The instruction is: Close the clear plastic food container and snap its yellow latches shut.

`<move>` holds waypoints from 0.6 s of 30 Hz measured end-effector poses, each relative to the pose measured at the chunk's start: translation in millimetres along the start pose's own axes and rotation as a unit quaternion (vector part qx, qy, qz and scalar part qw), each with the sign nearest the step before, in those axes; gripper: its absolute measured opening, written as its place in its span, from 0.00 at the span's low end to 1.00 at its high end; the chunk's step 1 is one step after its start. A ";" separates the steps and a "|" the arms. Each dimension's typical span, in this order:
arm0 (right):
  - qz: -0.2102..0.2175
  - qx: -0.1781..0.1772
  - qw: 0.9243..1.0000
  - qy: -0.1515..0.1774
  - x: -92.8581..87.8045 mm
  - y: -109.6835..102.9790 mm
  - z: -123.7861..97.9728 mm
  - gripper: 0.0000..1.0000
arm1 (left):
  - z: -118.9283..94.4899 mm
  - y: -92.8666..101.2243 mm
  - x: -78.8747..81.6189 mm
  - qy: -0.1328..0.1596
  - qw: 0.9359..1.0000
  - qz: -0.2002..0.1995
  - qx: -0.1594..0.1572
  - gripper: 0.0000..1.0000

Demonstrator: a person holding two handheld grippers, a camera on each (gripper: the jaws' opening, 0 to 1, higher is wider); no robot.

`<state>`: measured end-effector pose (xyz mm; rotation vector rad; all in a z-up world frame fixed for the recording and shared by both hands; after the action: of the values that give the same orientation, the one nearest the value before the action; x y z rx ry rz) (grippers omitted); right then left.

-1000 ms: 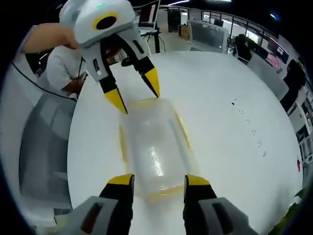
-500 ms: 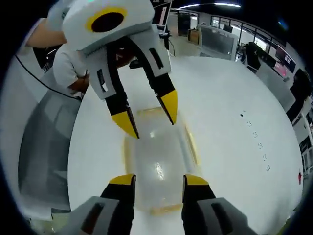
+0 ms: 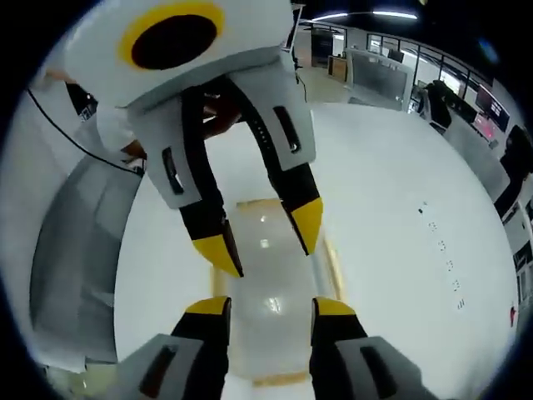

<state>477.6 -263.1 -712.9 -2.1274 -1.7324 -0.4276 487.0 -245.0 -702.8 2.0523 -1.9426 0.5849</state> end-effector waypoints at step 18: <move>-0.004 -0.012 1.000 0.010 8.6 15.3 -4.2 0.35 | 4.9 16.9 -4.6 -0.006 1.000 0.004 -0.004 0.30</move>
<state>494.3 -260.3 -706.6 -2.1269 -1.7340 -0.4729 470.7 -244.4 -710.7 2.0495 -1.9565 0.5683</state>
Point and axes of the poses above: the point that each gripper's makers call its tool centre point, and the gripper's own axes: z roughly forward along the fingers, y roughly to its right, x roughly out of its top, the point moved 1 cm from there along -z, roughly backward along the fingers, and after that the axes turned 6 degrees about -y, right-handed, at the moved point
